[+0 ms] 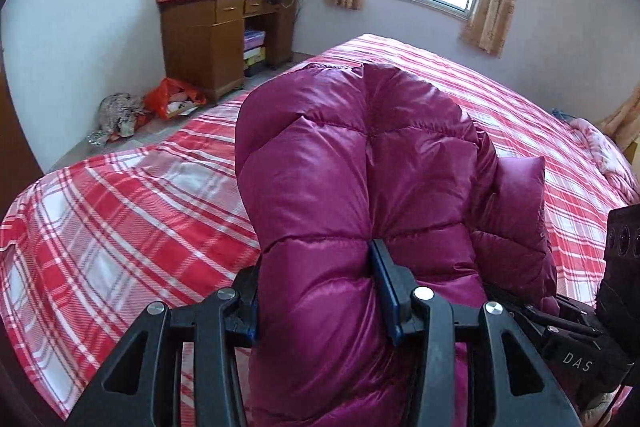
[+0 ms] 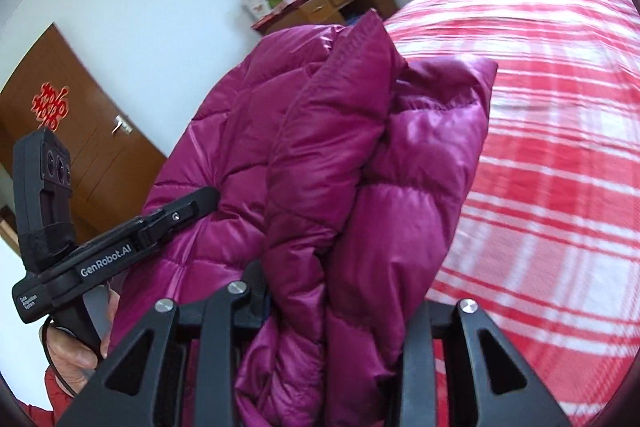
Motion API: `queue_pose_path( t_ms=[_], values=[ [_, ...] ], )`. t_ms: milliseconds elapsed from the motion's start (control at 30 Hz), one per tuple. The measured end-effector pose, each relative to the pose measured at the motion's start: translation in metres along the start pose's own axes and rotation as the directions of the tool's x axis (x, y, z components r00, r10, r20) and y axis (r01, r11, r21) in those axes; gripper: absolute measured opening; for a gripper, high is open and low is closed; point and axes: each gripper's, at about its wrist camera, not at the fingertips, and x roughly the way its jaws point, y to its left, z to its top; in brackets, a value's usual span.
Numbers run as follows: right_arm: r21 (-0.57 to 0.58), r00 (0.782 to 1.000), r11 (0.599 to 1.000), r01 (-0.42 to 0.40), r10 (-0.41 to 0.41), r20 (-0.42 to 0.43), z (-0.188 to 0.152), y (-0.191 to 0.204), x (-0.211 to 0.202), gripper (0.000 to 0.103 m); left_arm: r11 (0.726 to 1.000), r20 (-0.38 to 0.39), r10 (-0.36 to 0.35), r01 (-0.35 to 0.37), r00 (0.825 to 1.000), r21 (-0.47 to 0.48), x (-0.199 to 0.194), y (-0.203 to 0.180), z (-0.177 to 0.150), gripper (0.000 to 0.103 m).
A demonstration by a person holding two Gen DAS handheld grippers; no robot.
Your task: Fold large clothes
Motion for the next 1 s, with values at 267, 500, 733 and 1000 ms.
queue_pose_path(
  t_ms=[267, 500, 733, 1000],
  values=[
    [-0.082, 0.999, 0.996, -0.042, 0.040, -0.019, 0.034, 0.025, 0.082, 0.034, 0.988, 0.039, 0.156, -0.155, 0.987, -0.030, 0.029, 0.052, 0.027, 0.047],
    [-0.073, 0.998, 0.997, -0.022, 0.017, -0.068, 0.052, 0.012, 0.139, 0.034, 0.974, -0.012, 0.223, -0.224, 0.975, -0.042, 0.076, 0.074, 0.032, 0.047],
    [-0.041, 0.994, 0.999, -0.001, -0.003, -0.111, 0.058, -0.009, 0.168, 0.037, 0.961, -0.032, 0.272, -0.273, 0.962, -0.044, 0.104, 0.078, 0.030, 0.048],
    [0.043, 0.996, 0.999, -0.001, 0.005, -0.084, 0.058, -0.028, 0.139, 0.056, 0.959, 0.018, 0.284, -0.284, 0.959, 0.007, 0.105, 0.078, 0.018, 0.050]
  ],
)
